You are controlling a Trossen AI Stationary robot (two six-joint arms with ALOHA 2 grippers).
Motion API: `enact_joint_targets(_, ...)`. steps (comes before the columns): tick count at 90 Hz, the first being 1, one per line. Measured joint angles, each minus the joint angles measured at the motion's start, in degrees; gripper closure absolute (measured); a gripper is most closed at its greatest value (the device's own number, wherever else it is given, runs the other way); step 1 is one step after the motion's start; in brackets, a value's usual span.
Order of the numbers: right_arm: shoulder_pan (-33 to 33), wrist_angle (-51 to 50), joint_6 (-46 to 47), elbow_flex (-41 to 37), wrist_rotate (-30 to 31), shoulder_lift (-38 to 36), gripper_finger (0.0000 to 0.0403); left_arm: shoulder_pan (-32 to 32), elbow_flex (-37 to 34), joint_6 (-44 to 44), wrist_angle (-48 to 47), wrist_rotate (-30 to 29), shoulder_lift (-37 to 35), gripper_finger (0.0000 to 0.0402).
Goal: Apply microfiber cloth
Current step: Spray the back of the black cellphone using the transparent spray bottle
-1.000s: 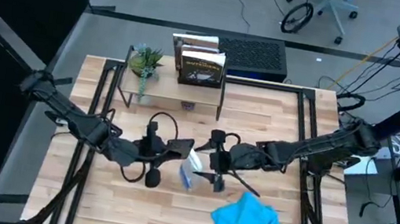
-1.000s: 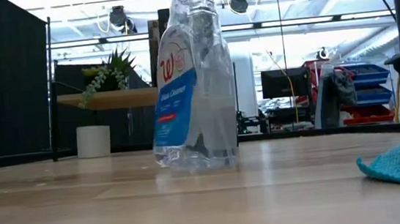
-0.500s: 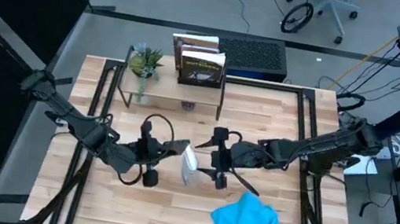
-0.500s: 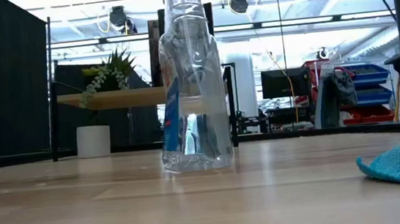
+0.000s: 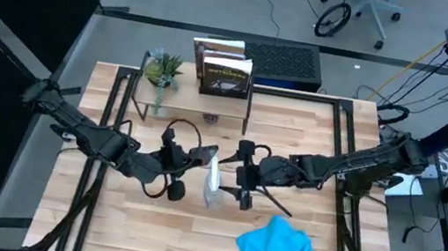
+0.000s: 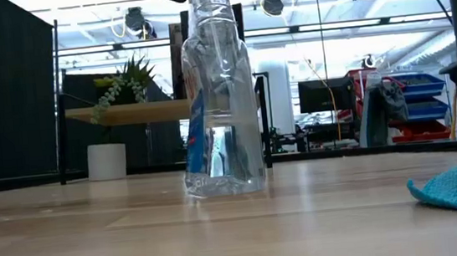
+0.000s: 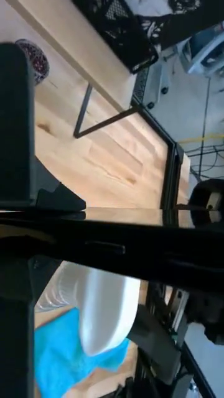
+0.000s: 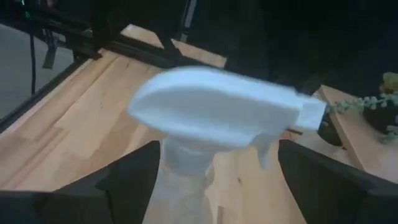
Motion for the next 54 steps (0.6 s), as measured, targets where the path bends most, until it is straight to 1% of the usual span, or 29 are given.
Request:
enact_joint_targets(25, 0.1, 2.3, 3.1, 0.0, 0.2, 2.5, 0.0094, -0.1, 0.0, 1.4, 3.5, 0.3, 0.0, 0.0395)
enact_joint_targets(54, 0.2, 4.8, 6.6, 0.0, 0.3, 2.6, 0.0094, -0.1, 0.0, 1.4, 4.3, 0.3, 0.0, 0.0395)
